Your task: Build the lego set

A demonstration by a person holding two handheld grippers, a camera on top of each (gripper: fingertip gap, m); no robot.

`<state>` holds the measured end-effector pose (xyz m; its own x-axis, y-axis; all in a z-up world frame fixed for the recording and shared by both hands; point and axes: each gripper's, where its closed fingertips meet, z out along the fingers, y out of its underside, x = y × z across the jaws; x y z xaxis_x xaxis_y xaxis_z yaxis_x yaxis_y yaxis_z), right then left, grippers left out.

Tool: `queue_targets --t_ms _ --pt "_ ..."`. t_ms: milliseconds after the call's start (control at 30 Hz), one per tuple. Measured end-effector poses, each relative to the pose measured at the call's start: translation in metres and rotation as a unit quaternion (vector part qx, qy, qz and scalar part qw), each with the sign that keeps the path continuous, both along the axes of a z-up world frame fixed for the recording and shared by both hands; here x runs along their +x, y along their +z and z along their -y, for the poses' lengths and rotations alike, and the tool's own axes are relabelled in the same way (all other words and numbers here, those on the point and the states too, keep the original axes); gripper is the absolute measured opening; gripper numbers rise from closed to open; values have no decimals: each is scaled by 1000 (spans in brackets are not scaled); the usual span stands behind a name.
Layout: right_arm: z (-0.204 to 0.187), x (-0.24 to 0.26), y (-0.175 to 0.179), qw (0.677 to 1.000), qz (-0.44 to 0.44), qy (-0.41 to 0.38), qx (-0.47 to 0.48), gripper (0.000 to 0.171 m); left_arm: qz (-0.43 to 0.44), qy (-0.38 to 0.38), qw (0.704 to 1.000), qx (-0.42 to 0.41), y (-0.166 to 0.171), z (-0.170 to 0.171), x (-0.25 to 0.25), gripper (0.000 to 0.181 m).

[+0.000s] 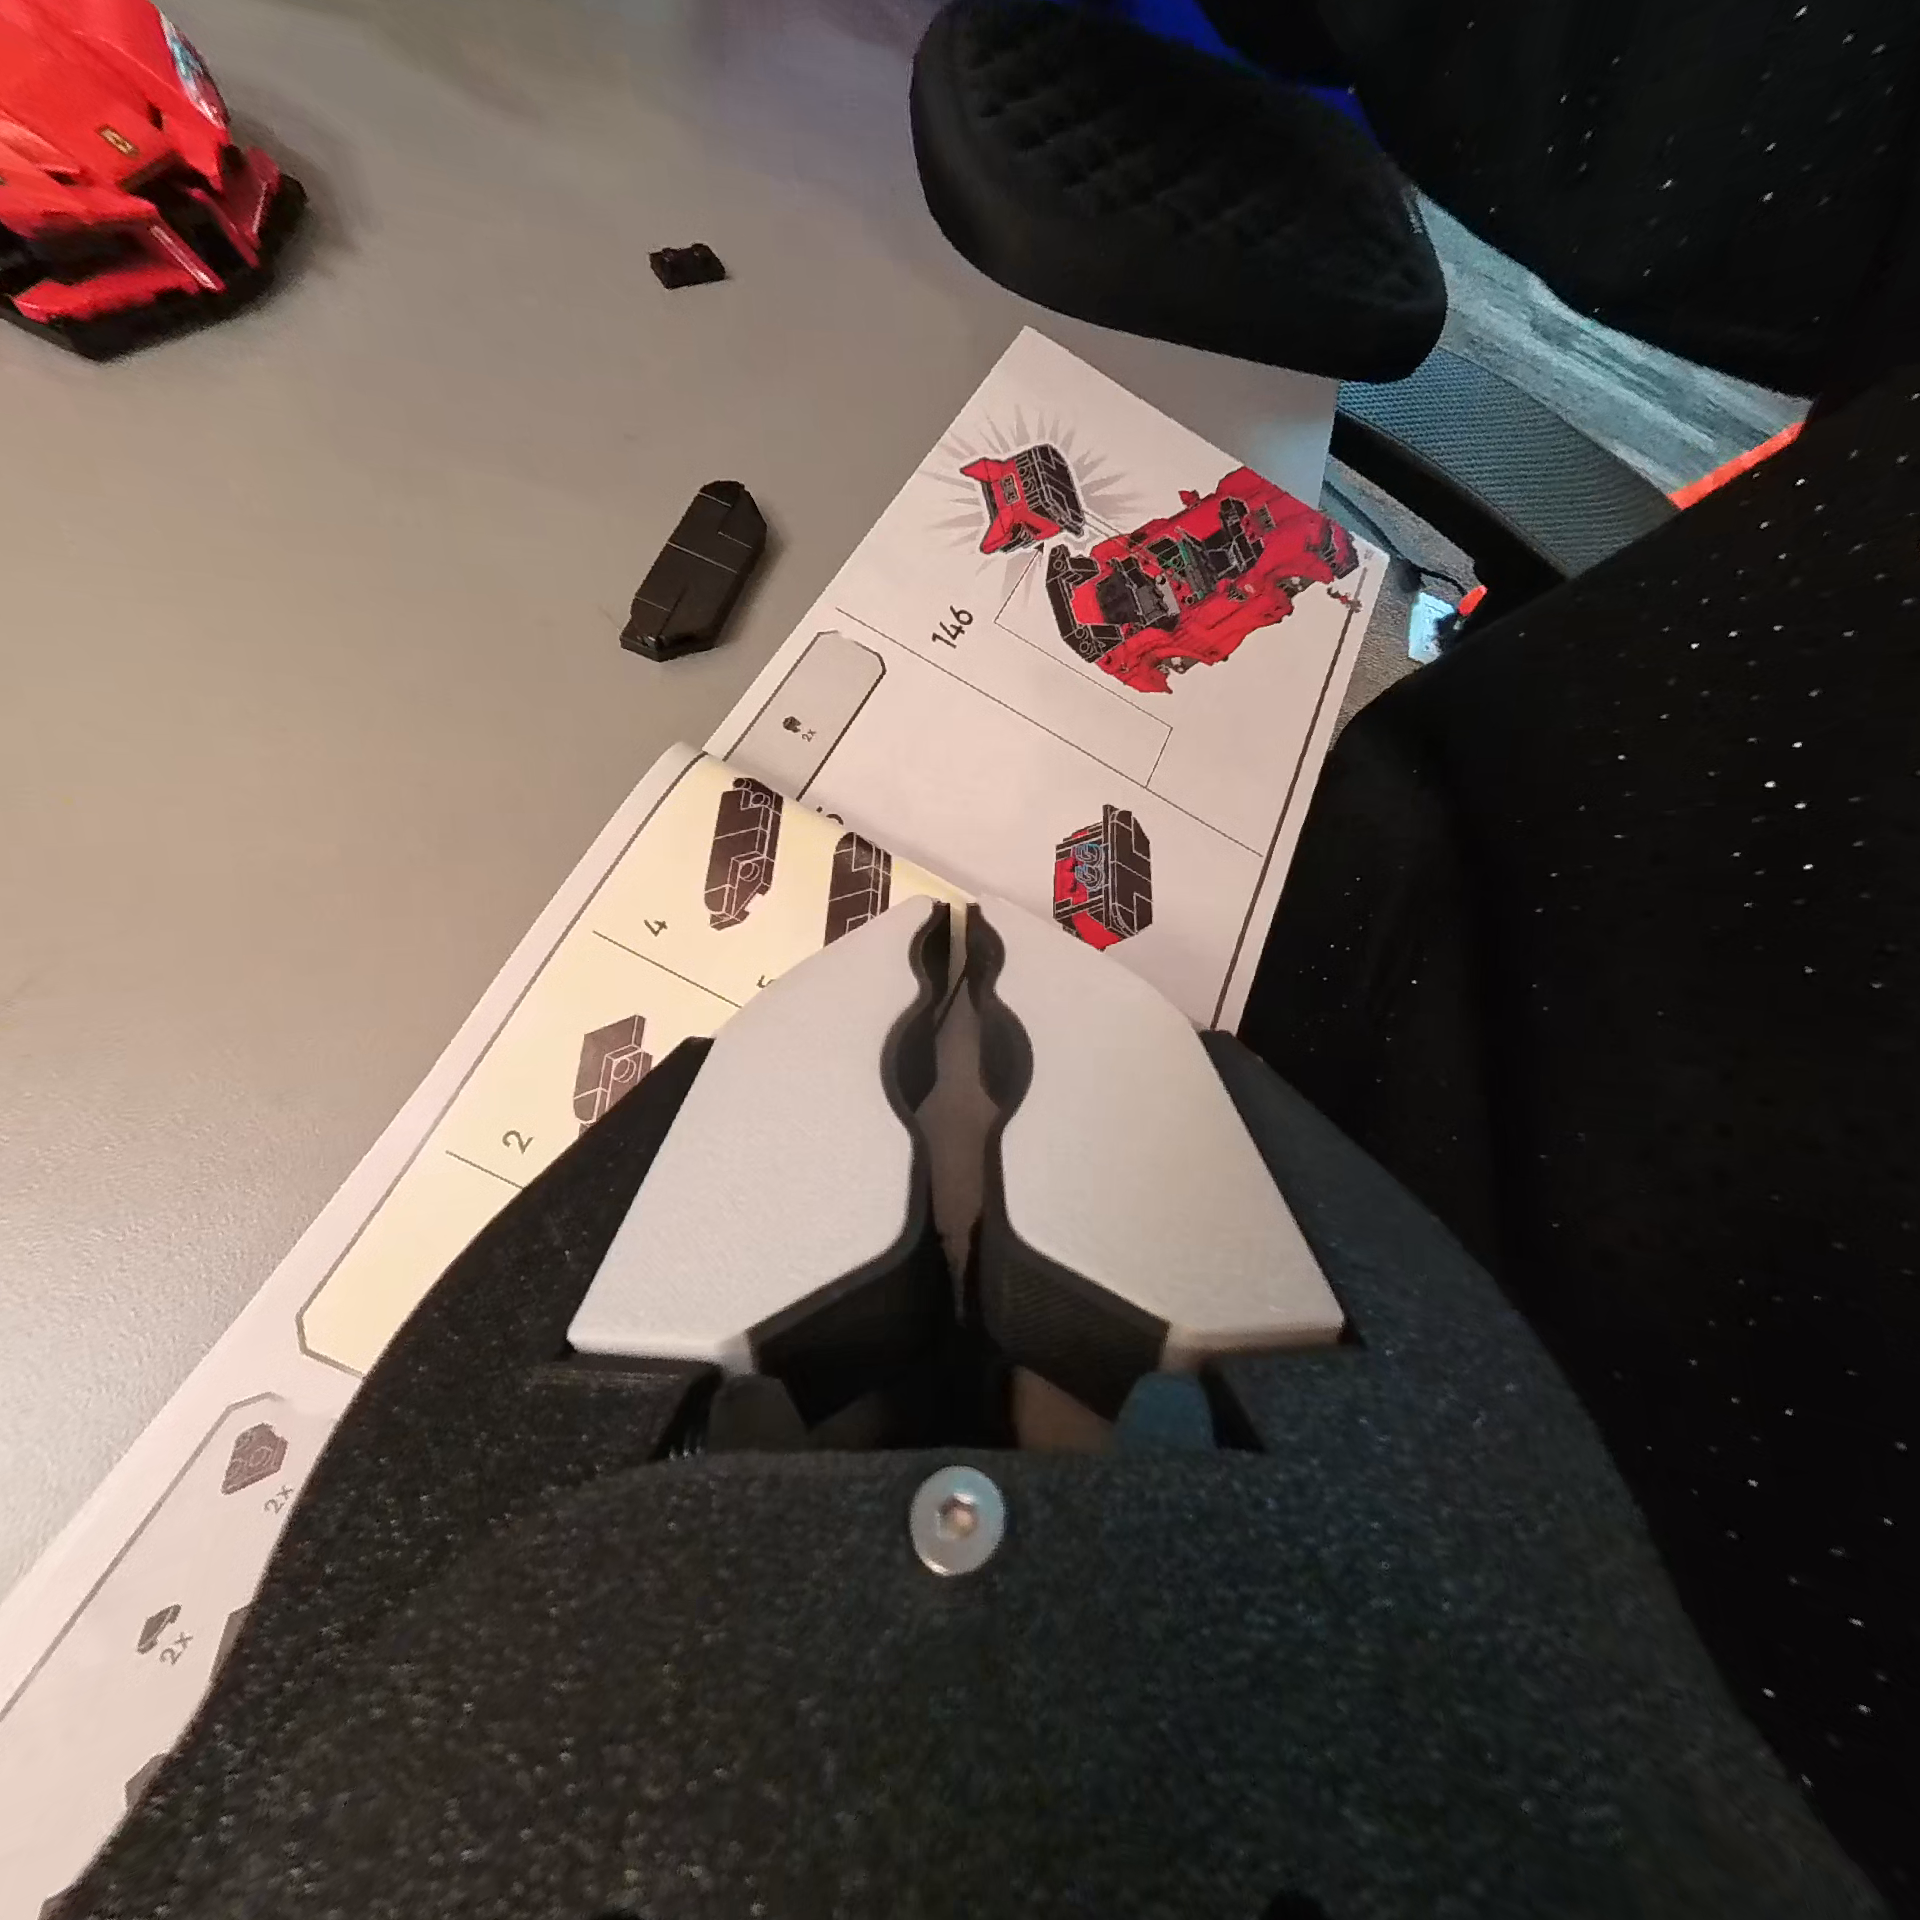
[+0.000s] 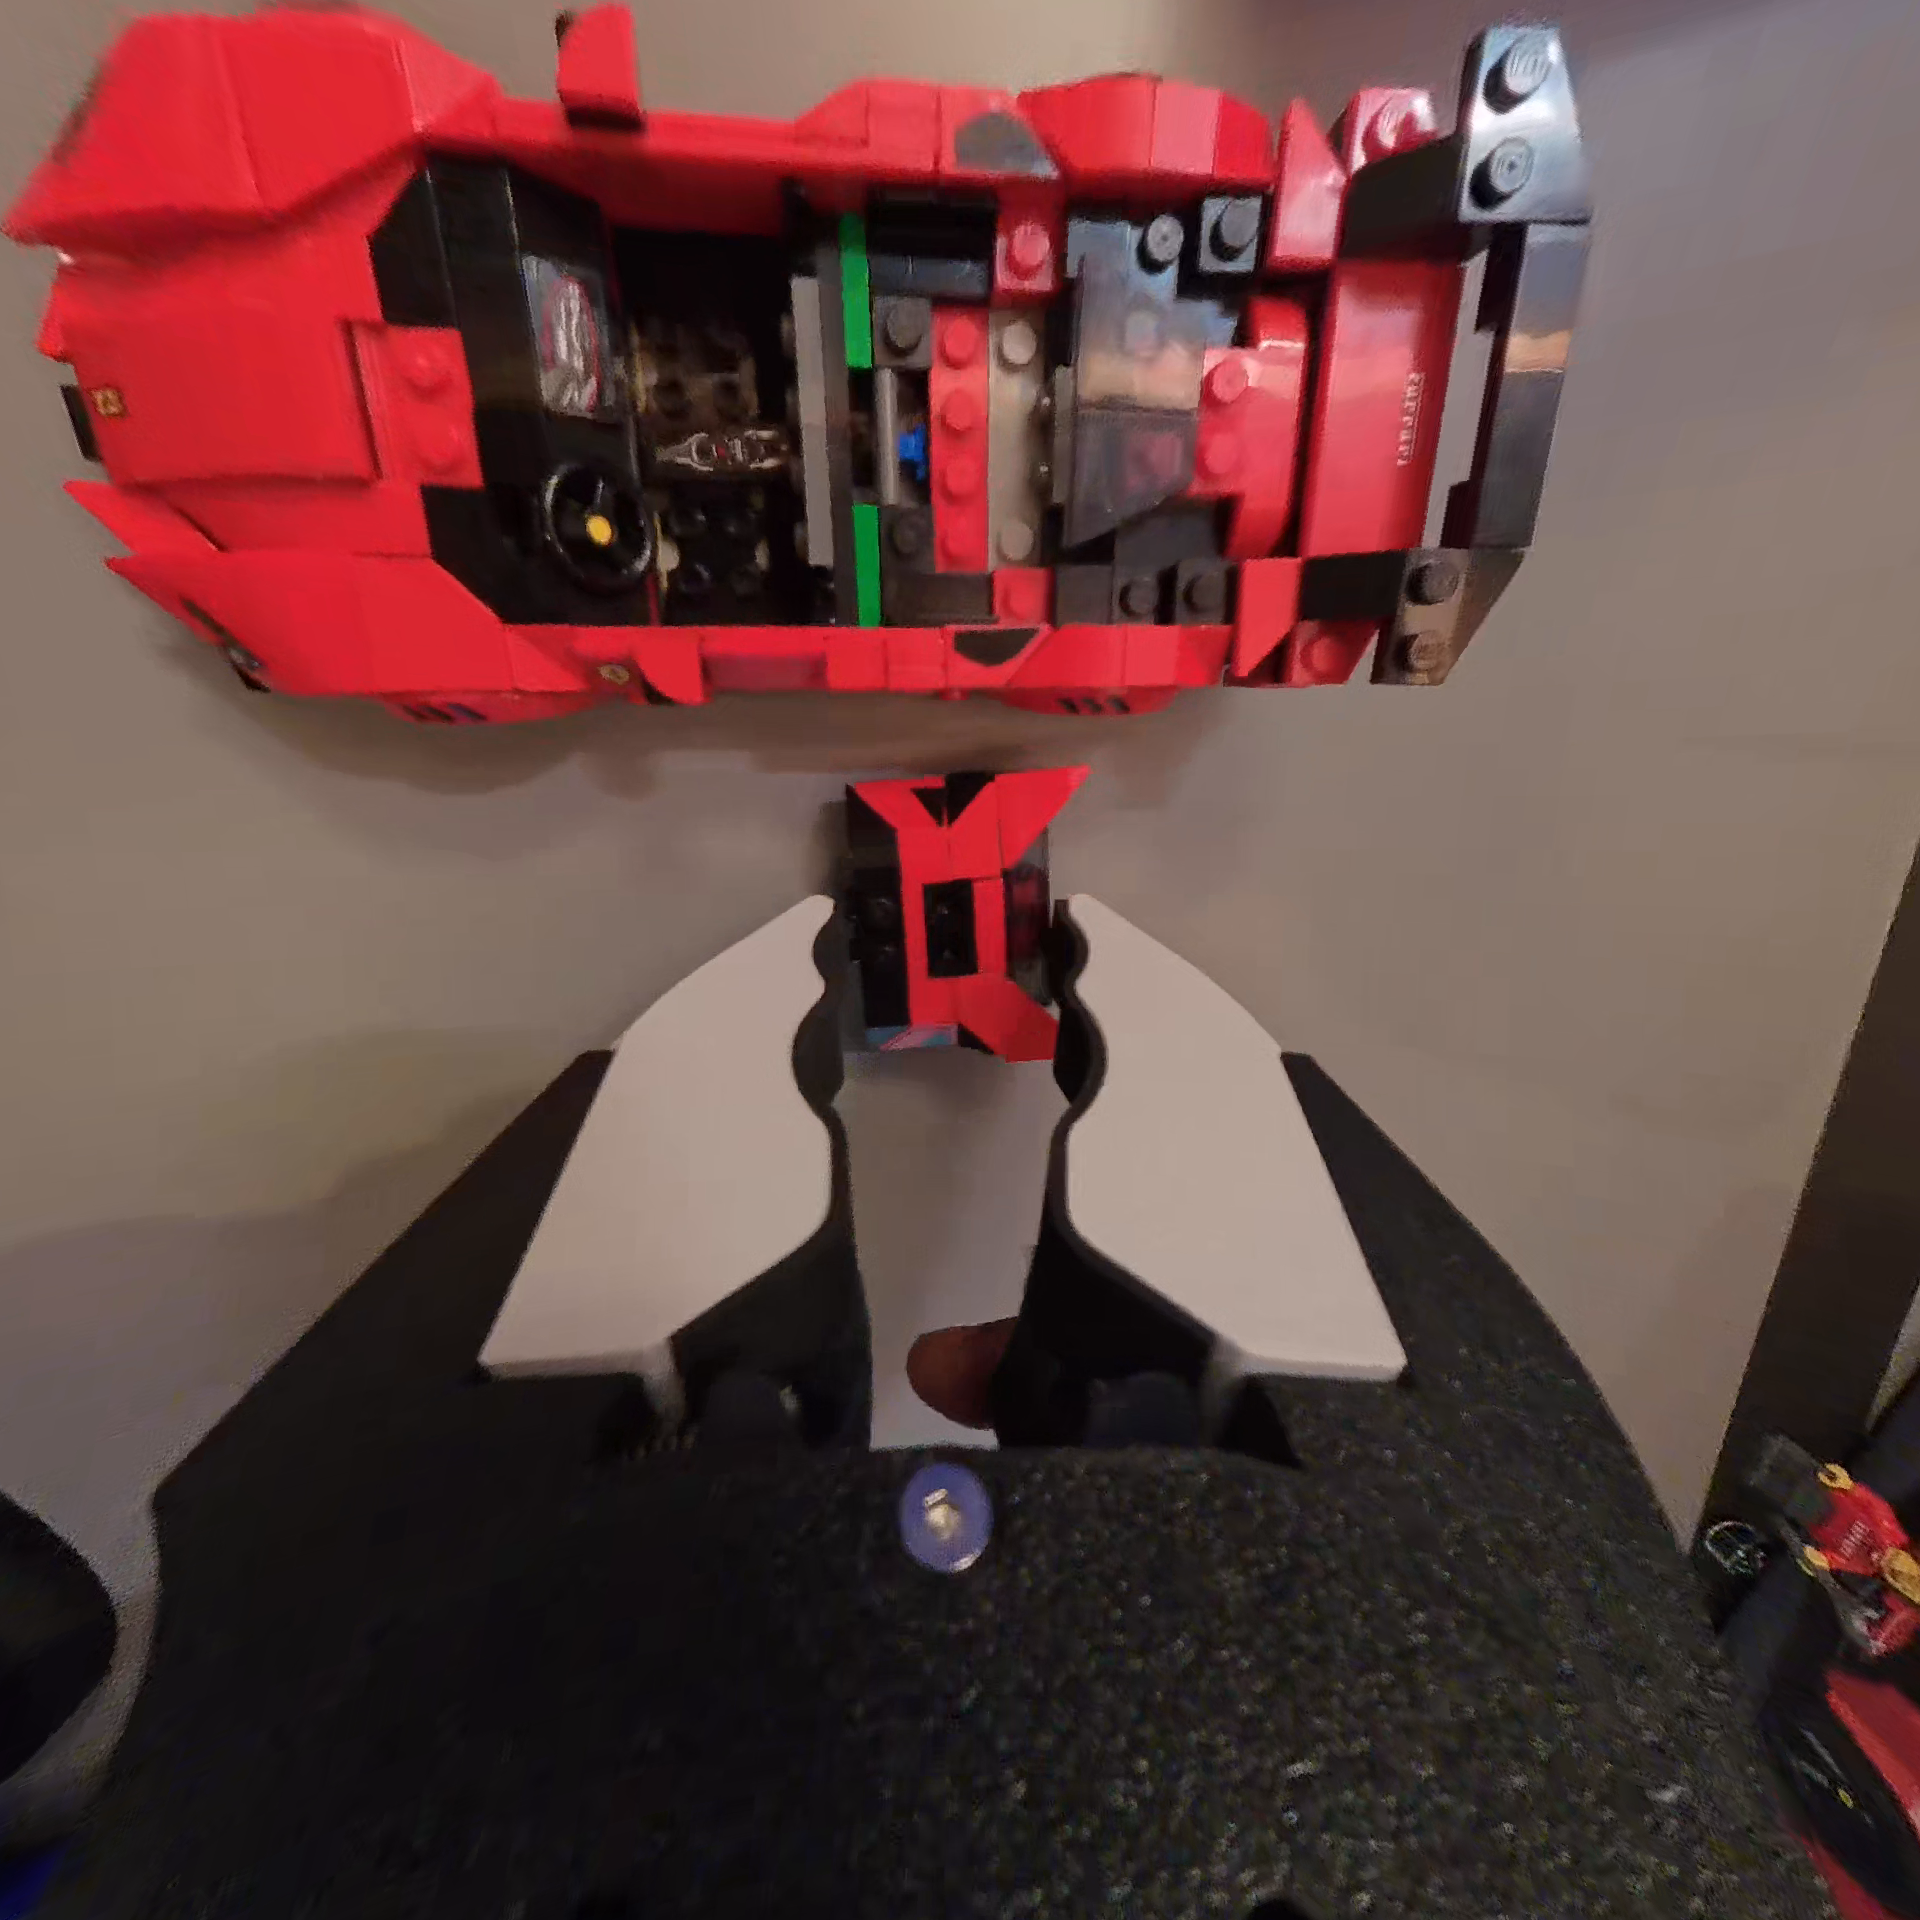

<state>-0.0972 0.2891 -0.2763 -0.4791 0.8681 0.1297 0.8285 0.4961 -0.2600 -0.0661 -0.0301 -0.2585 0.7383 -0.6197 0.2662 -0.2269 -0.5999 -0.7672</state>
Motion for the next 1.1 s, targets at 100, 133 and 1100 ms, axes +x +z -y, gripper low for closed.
queue_targets --t_ms 100,133,1100 --pt "2 3 4 1000 6 6 1 37 -2 -2 1000 7 1 1 0 4" --pt "6 3 11 1000 -4 7 -4 37 -1 -5 1000 11 3 1 1 6" --pt "342 35 173 851 -225 430 -200 37 525 -98 839 103 154 24 27 66"
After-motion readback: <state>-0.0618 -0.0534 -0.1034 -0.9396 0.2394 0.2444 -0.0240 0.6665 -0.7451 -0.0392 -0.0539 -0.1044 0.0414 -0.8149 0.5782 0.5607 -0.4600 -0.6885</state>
